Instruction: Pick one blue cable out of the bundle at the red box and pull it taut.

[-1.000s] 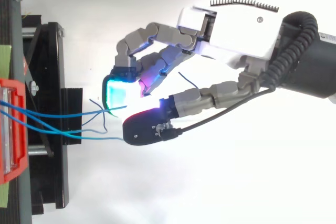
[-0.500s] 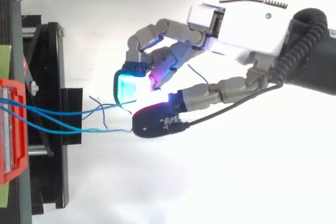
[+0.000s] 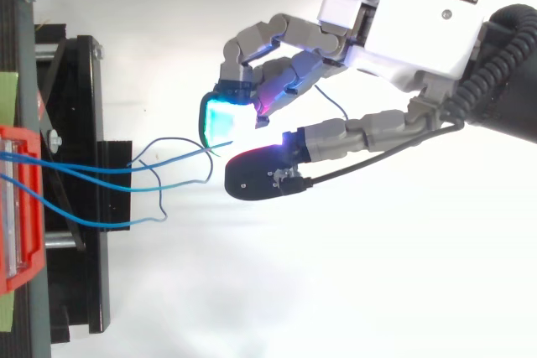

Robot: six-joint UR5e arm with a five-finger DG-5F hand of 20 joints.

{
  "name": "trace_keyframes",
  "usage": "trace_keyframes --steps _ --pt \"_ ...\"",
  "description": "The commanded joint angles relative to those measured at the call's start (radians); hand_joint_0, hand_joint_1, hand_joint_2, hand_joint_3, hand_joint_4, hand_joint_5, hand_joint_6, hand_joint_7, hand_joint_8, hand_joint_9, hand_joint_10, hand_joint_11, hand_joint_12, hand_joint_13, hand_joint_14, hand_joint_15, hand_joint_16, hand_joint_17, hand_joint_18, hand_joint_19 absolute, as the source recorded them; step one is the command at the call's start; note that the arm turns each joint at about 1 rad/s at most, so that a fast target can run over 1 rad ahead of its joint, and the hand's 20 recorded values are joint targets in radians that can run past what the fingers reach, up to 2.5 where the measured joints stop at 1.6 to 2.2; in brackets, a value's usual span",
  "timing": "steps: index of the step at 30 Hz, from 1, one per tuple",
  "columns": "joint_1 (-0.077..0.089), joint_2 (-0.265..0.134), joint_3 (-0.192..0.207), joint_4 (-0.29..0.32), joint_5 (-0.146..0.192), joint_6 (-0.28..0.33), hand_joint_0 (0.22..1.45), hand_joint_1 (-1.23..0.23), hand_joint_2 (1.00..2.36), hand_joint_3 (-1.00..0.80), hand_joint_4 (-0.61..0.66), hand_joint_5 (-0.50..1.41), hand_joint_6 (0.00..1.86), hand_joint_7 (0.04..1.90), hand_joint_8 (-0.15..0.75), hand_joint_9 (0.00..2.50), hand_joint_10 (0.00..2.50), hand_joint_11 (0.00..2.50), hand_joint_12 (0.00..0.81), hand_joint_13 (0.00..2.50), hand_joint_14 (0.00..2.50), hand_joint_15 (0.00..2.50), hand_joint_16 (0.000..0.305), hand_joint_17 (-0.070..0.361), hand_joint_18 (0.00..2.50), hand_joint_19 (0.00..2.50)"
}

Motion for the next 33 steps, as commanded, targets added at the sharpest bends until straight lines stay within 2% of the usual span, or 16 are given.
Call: trace_keyframes --steps 1,33 --pt "0.0 -0.001 0.0 0.0 0.0 0.0 0.58 -0.87 1.02 -0.06 -0.04 -0.05 0.84 1.1 0.311 0.85 0.01 0.47 0.367 0.51 0.01 0.2 0.056 0.125 0.65 0.25" --pt "0.0 0.001 0.0 0.002 0.003 -0.002 0.59 -0.88 1.01 -0.06 -0.06 -0.05 0.84 1.1 0.311 0.83 0.01 0.43 0.37 0.51 0.01 0.19 0.056 0.126 0.65 0.24"
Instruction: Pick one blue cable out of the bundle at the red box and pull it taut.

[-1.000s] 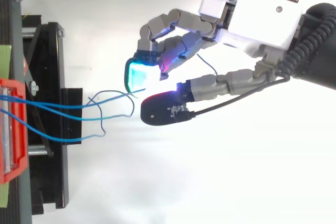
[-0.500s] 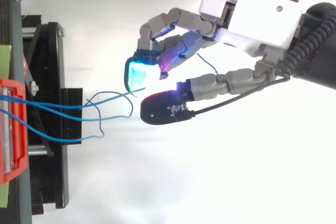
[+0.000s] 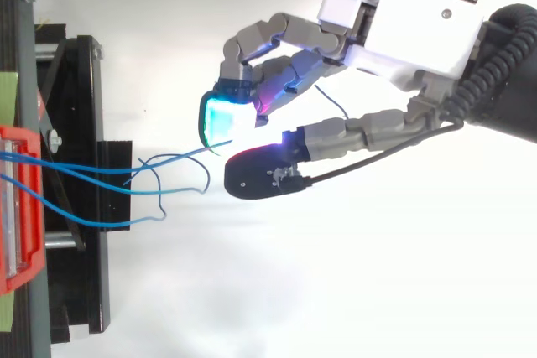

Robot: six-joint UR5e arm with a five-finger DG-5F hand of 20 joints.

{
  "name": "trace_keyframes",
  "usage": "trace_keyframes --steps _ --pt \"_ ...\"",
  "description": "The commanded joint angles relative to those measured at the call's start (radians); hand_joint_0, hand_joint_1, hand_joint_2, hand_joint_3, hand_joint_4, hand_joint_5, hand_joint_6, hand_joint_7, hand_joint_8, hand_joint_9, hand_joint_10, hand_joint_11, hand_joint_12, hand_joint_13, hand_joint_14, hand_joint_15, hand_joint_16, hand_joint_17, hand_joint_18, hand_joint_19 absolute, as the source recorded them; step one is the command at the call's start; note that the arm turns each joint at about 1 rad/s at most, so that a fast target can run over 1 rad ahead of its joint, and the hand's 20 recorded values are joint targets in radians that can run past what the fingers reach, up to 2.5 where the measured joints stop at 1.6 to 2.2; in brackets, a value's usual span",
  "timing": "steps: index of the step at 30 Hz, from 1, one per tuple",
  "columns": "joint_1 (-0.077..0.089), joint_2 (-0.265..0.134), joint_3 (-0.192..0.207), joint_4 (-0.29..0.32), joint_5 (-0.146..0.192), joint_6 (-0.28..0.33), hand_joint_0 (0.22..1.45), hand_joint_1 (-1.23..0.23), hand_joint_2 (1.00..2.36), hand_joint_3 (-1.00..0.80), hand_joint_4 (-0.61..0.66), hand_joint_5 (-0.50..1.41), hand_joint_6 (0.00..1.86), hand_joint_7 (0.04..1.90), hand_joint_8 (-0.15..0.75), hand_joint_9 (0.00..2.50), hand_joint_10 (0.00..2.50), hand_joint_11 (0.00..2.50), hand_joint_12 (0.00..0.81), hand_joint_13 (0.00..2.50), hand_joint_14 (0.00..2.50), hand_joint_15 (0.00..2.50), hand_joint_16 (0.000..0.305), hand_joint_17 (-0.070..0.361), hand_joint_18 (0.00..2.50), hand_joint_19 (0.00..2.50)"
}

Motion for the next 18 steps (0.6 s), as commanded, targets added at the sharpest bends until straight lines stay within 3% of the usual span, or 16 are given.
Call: trace_keyframes --steps 1,18 --pt "0.0 0.001 -0.001 0.0 0.0 0.0 0.59 -0.88 1.01 -0.06 -0.06 -0.05 0.84 1.1 0.312 0.83 0.01 0.44 0.37 0.51 0.01 0.19 0.056 0.126 0.65 0.24" --pt "0.0 0.001 0.0 0.0 0.0 0.0 0.59 -0.87 1.02 -0.07 -0.06 -0.06 0.85 1.08 0.309 0.82 0.01 0.43 0.366 0.5 0.01 0.19 0.055 0.123 0.63 0.25"
